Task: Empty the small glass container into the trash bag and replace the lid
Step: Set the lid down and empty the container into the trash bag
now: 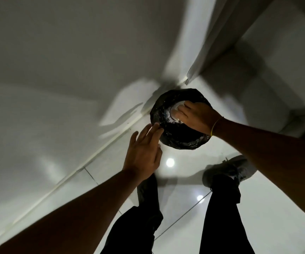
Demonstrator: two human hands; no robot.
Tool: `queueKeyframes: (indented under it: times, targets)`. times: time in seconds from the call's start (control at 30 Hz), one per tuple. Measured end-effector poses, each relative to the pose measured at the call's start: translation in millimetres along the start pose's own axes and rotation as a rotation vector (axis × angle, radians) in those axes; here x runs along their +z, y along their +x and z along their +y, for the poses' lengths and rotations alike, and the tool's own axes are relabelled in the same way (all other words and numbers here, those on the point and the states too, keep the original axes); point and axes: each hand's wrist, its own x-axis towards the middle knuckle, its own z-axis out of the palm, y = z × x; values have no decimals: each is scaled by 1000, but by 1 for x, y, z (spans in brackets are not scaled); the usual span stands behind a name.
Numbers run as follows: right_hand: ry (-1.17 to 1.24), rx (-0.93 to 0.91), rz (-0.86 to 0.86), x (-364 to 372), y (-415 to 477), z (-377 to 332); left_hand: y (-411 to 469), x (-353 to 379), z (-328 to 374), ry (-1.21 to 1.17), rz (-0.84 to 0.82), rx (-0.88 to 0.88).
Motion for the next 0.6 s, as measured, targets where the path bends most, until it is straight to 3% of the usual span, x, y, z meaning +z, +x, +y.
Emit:
queueKeyframes:
  times: [0.23, 0.6]
  targets:
    - [-69, 60, -55, 0, 2, 5, 4, 1, 8, -13, 7, 26]
    - [11, 190, -135, 14, -2, -16, 6, 5, 2, 32, -29, 50]
